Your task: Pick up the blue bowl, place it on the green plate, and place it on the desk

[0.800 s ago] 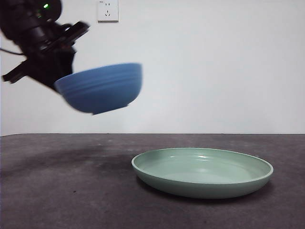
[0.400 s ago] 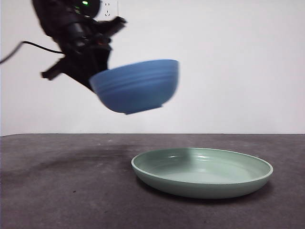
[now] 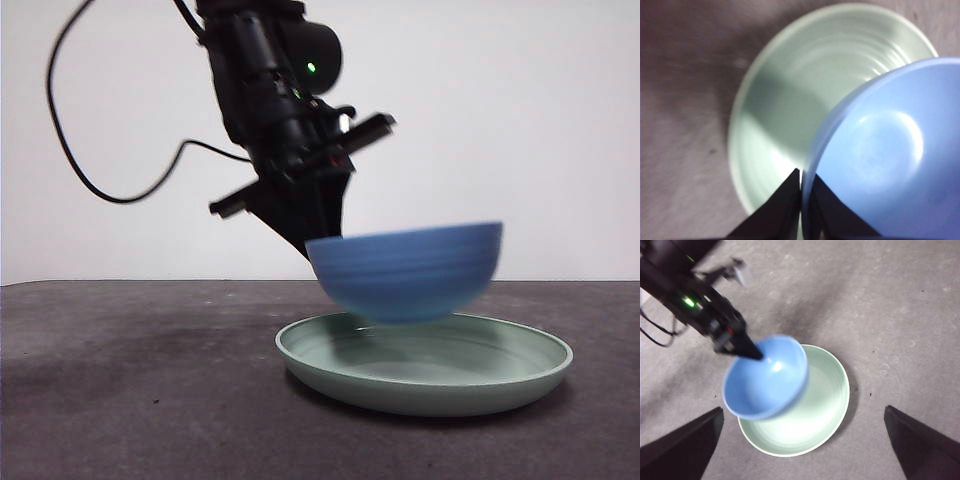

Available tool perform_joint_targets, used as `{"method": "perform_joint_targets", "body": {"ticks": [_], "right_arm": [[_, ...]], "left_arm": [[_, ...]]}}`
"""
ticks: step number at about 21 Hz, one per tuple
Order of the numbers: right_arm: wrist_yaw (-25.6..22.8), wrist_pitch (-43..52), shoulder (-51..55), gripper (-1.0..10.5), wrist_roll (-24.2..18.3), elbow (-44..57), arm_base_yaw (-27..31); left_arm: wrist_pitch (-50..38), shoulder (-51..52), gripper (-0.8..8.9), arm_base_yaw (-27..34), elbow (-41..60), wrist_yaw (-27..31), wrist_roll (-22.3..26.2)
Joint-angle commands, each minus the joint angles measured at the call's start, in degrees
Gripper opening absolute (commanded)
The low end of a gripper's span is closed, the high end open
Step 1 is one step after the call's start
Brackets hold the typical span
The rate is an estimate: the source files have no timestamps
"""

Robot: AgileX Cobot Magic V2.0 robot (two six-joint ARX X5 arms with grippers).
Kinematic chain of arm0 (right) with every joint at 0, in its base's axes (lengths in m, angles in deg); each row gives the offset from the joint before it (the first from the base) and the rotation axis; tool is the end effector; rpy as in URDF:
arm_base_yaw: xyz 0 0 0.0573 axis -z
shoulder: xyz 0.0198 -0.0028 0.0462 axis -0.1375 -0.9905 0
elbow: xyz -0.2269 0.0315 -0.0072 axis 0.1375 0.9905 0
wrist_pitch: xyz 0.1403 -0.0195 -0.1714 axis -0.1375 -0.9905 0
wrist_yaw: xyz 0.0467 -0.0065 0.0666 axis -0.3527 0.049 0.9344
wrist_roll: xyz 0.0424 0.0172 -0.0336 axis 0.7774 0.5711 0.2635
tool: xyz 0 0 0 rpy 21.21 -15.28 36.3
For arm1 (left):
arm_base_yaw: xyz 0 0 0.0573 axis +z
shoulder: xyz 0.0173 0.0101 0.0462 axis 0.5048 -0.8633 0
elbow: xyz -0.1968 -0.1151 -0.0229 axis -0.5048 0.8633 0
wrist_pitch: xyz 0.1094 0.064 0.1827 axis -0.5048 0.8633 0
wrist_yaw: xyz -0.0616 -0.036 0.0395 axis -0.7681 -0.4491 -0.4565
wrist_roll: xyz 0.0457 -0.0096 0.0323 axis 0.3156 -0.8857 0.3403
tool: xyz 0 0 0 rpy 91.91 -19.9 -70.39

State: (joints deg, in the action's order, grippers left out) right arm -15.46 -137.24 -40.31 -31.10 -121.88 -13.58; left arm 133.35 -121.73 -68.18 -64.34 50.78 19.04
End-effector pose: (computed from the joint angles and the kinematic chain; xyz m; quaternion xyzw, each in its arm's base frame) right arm 0.1094 0.0262 0.3052 0.0907 0.3042 0.2552 0.9133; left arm 0.2868 -0.2354 0.2050 0.0593 0.6132 -0.3248 0.7177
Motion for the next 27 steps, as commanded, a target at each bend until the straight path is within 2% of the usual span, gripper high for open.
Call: {"method": "perform_joint_targets", "body": {"ticks": [1, 11, 15, 19, 20, 22, 24, 27], "right_arm": [[-0.1, 0.3, -0.3, 5.2, -0.4, -1.3, -0.2], [-0.1, 0.4, -0.3, 5.2, -0.4, -1.3, -0.2], [-0.1, 0.5, -0.3, 5.2, -0.4, -1.3, -0.2], [-0.1, 0.5, -0.3, 5.2, -0.4, -1.3, -0.2], [-0.1, 0.5, -0.3, 5.2, -0.4, -1.3, -0.2], [-0.1, 0.5, -0.3, 5.2, -0.4, -1.3, -0.2], [-0.1, 0.5, -0.3, 5.2, -0.4, -1.3, -0.2], [-0.1, 0.5, -0.3, 5.2, -0.4, -1.3, -0.2]], "left_arm": [[-0.3, -2.6, 0.16, -1.1, -1.8, 0.1, -0.1], [-2.7, -4.4, 0.18, -1.8, -1.8, 0.8, 0.1], [-2.7, -4.5, 0.19, -2.1, -1.8, 5.1, -0.1], [-3.3, -4.5, 0.36, -2.4, -1.8, 5.1, -0.5], [-3.3, -4.5, 0.89, -2.4, -1.8, 5.1, -0.6], [-3.5, -4.5, 2.84, -2.6, -1.8, 5.1, -0.6], [-3.6, -4.5, 4.27, -2.6, -1.8, 5.1, -0.5], [-2.5, -4.5, 5.08, -2.2, -2.9, 5.2, -0.5]]}}
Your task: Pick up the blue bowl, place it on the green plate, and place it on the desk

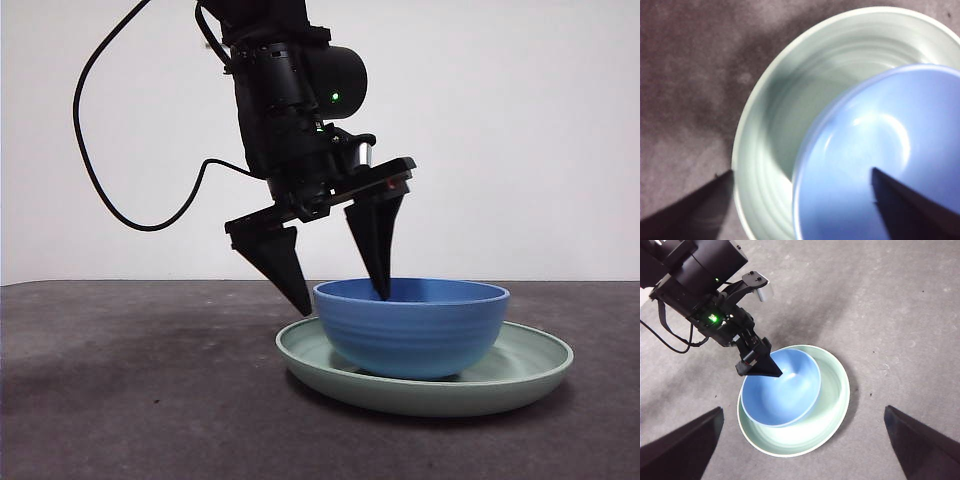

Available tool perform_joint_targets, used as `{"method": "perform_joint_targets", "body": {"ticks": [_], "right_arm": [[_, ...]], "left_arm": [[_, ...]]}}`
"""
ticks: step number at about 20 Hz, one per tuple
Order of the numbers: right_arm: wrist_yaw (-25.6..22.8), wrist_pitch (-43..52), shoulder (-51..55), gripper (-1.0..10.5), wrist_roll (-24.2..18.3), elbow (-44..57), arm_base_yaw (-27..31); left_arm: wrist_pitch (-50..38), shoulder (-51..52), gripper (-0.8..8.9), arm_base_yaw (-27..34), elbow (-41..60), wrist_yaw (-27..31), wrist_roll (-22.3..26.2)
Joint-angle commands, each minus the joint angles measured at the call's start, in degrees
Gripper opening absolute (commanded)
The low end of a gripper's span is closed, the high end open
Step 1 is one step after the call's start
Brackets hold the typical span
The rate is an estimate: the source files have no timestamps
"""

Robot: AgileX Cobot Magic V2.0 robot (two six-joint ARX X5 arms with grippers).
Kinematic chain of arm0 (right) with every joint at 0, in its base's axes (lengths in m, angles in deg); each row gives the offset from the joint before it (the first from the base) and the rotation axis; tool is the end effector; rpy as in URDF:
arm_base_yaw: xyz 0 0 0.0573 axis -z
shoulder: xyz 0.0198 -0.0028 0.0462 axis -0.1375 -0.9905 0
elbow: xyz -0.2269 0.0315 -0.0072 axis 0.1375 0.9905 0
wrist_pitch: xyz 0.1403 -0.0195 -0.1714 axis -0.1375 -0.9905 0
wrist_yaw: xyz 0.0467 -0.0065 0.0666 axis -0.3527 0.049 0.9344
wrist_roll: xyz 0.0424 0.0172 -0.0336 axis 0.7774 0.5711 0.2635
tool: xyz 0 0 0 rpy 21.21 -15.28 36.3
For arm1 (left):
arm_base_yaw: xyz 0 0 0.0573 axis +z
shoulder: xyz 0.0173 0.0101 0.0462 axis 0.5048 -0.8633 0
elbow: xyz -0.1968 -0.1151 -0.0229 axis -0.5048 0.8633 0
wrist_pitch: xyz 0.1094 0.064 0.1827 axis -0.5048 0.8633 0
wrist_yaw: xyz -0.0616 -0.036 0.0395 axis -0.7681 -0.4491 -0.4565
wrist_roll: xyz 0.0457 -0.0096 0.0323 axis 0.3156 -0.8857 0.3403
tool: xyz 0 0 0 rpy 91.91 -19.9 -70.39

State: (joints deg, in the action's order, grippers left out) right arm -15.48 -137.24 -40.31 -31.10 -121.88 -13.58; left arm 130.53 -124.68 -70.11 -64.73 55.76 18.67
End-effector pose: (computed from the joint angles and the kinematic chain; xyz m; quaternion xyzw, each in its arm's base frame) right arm 0.1094 0.0262 0.3052 0.0906 0.3043 0.2550 0.9133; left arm 0.2886 -0.2494 0.1891 0.0910 0.6034 -0.3051 0.7311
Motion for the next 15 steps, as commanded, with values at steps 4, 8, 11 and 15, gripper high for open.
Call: {"method": "perform_joint_targets", "body": {"ticks": [4, 8, 11, 15], "right_arm": [[-0.1, 0.5, -0.3, 5.2, -0.4, -1.3, -0.2], [0.0, 0.5, -0.3, 5.2, -0.4, -1.3, -0.2], [-0.1, 0.8, -0.3, 5.2, -0.5, -1.3, -0.2], [-0.1, 2.5, -0.4, 5.2, -0.5, -1.3, -0.2]], "left_arm": [[8.0, -1.5, 6.34, 1.5, -8.8, 0.2, -0.1], [19.4, -1.3, 6.34, 3.0, -16.9, 0.2, 3.9], [25.3, 1.2, 6.34, 3.8, -19.2, 0.2, 5.9], [30.0, 8.7, 6.28, 3.8, -19.2, 0.2, 7.6]]}}
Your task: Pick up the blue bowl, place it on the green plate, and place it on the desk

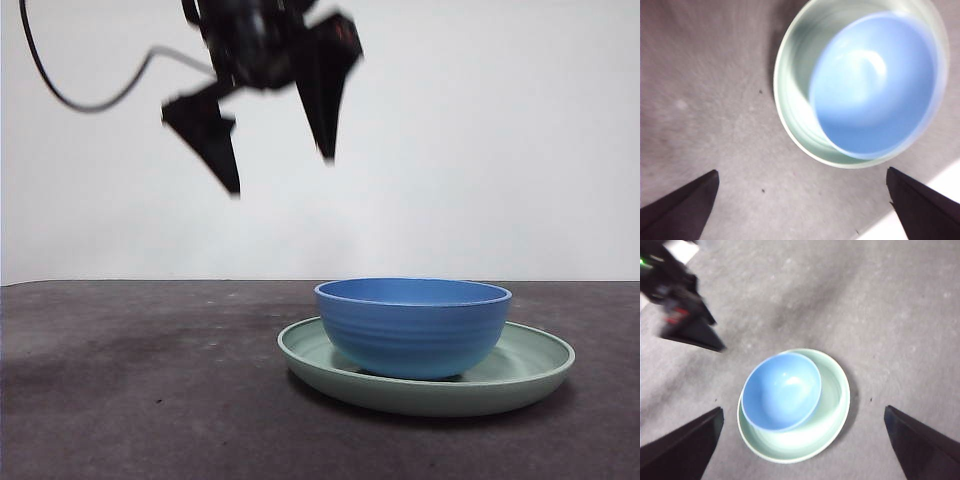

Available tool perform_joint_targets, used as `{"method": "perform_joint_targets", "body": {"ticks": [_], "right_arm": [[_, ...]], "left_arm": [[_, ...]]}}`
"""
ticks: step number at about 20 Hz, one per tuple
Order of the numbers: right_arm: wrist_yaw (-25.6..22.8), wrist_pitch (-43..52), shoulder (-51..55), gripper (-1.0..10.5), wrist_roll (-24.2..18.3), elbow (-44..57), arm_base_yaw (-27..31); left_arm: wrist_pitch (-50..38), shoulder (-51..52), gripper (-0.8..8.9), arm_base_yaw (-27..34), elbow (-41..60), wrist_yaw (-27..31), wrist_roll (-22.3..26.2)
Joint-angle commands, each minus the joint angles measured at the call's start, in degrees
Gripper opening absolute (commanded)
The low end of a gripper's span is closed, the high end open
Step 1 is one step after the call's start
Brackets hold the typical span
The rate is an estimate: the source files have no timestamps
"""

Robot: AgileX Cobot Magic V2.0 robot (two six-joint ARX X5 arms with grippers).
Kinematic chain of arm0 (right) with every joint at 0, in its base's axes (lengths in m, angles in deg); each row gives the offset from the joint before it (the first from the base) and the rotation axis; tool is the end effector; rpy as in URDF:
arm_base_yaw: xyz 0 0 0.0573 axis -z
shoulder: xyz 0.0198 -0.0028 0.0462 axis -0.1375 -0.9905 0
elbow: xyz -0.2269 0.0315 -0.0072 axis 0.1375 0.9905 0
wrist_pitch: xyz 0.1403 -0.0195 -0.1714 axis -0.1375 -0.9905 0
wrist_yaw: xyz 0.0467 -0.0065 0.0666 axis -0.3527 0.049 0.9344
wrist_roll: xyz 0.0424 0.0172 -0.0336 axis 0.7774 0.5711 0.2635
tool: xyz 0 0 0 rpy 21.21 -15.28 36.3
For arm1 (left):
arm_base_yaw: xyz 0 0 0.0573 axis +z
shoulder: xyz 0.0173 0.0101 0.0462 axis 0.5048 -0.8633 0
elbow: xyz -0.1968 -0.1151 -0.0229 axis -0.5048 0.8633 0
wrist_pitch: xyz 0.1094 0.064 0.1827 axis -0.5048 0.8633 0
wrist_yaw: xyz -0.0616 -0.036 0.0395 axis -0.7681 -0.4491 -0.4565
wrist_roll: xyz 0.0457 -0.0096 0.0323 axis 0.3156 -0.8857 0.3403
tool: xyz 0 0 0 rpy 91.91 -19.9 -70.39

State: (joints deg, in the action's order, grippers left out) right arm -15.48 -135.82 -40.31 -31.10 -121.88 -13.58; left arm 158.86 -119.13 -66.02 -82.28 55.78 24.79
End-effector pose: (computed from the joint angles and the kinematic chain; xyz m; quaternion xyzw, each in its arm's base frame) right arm 0.1107 0.0263 0.3072 0.0886 0.2927 0.2565 0.9169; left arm 0.2736 -0.2052 0.2851 0.1170 0.6255 -0.2986 0.7113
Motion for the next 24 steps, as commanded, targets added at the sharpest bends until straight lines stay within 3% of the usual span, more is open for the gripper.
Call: {"method": "perform_joint_targets", "body": {"ticks": [1, 8, 18, 24], "right_arm": [[-0.1, 1.3, -0.4, 5.2, -0.5, -1.3, -0.2], [-0.1, 1.2, -1.2, 5.2, -0.4, -1.3, -0.2], [0.2, 1.2, -3.2, 5.2, -0.4, -1.3, -0.2], [0.2, 1.0, -5.3, 5.2, -0.4, -1.3, -0.2]], "left_arm": [[1.7, 5.7, 6.25, -0.2, -1.6, 0.1, 1.5], [1.7, 26.4, 6.25, -0.3, 3.0, 0.2, 1.7], [-14.7, 60.6, 6.25, -0.3, 37.7, 0.2, 0.3], [-21.1, 69.7, 6.25, -0.3, 52.2, 0.2, -0.2]]}}
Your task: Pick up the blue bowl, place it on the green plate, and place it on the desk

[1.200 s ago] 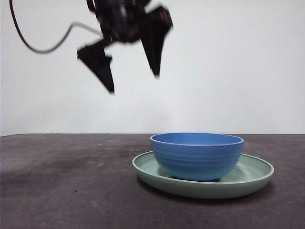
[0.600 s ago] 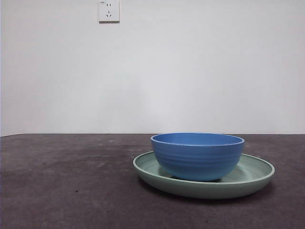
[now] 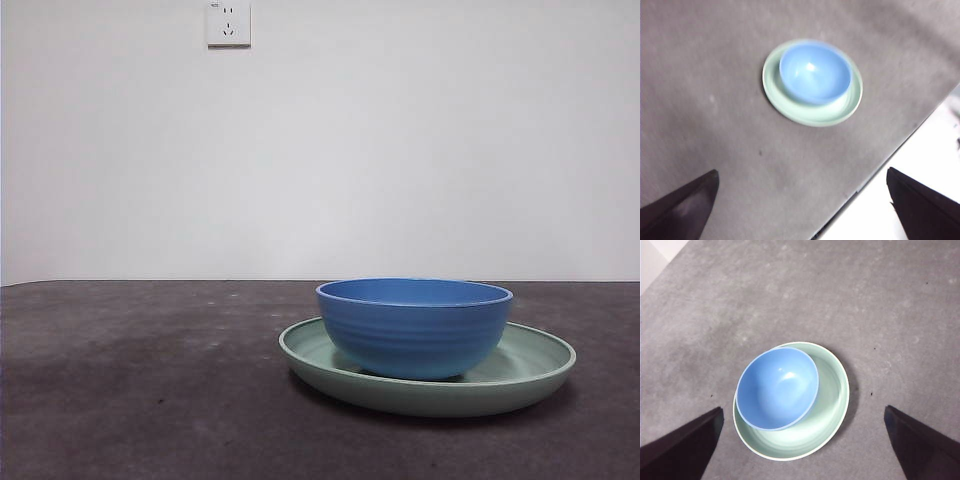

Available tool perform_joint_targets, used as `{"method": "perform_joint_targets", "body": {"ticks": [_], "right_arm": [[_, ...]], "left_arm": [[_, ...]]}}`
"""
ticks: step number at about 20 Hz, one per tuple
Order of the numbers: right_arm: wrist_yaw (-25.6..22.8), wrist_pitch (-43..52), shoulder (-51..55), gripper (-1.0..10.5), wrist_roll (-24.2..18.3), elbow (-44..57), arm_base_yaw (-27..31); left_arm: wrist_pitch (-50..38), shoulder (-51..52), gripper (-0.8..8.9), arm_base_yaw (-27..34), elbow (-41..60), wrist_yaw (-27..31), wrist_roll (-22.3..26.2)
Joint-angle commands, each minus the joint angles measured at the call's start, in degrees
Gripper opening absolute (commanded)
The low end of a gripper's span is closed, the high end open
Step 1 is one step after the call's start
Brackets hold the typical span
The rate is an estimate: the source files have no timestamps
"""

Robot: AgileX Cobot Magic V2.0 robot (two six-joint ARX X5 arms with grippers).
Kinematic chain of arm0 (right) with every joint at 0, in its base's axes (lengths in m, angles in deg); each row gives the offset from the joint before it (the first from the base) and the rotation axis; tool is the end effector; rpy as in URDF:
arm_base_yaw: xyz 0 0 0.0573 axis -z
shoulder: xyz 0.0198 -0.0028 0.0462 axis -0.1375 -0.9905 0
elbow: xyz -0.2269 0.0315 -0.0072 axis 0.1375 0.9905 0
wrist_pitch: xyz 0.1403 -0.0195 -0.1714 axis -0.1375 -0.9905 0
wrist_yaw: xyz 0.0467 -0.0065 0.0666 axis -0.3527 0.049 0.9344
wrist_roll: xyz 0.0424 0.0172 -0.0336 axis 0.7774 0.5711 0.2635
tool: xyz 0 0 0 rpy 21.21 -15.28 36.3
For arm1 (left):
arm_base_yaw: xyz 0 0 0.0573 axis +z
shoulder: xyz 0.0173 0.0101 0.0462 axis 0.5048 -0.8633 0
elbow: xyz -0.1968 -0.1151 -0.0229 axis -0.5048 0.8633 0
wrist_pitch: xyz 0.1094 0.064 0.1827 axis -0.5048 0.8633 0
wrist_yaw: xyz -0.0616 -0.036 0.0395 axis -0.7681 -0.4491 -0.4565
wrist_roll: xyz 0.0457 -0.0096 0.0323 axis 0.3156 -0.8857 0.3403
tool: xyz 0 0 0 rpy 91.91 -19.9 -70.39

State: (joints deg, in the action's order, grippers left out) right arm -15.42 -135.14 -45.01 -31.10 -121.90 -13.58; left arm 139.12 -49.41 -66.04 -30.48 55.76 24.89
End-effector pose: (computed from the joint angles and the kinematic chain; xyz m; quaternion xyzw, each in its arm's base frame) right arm 0.1277 0.0281 0.2999 0.0944 0.3252 0.2527 0.9064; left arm 0.0850 -0.0697 0.3273 0.0557 0.3490 -0.3704 0.8590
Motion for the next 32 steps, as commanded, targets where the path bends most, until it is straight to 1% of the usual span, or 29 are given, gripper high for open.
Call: {"method": "perform_joint_targets", "body": {"ticks": [1, 5, 7, 8, 10, 13, 16, 20, 23, 28, 31, 32], "right_arm": [[0.1, 0.2, -0.6, 5.2, -0.4, -1.3, -0.2], [0.1, -0.2, -0.9, 5.1, 0.3, -1.3, -0.2], [-0.4, -1.7, -2.5, 5.1, 2.6, -1.3, -0.2], [-0.9, -3.3, -4.1, 5.1, 3.1, -1.3, -0.2], [-3.6, -6.7, -8.7, 5.1, 2.9, -1.3, -0.2], [-6.0, -7.3, -16.9, 5.1, 2.2, -1.2, -0.2], [-5.9, -4.3, -24.4, 5.1, 2.2, -1.2, -0.3], [-5.9, -0.4, -31.7, 5.1, 2.2, -1.2, -1.2], [-6.0, 2.5, -36.2, 5.1, 2.3, -1.2, -3.1], [-9.1, 7.8, -44.0, 5.1, 2.4, -1.2, -6.3], [-9.1, 9.7, -47.5, 5.1, 2.3, -1.2, -7.5], [-9.0, 10.7, -48.5, 4.7, 2.3, -1.2, -7.9]], "left_arm": [[-1.4, 0.0, 6.25, -0.3, 0.7, 0.2, -0.3], [-3.9, -0.1, 6.25, -0.3, 0.7, 0.2, -0.3], [-5.4, -0.1, 6.25, -0.3, 0.7, 0.2, -0.3], [-5.9, -0.1, 6.25, -0.3, 0.7, 0.2, -0.3], [-6.4, -0.1, 6.25, -0.3, 0.7, 0.2, -0.1], [-6.4, -0.1, 6.25, -0.3, 0.7, 0.2, -0.1], [-6.4, -0.1, 6.25, -0.3, 0.7, 0.2, -0.1], [-6.3, -0.1, 6.25, -0.3, 0.7, 0.2, -0.2], [-6.4, -0.1, 6.25, -0.3, 0.7, 0.2, -0.1], [-6.5, -0.1, 6.25, -0.3, 0.7, 0.2, -0.2], [-6.1, -0.1, 6.25, -0.3, 0.7, 0.2, -0.2], [-6.1, -0.1, 6.25, -0.3, 0.7, 0.2, -0.2]]}}
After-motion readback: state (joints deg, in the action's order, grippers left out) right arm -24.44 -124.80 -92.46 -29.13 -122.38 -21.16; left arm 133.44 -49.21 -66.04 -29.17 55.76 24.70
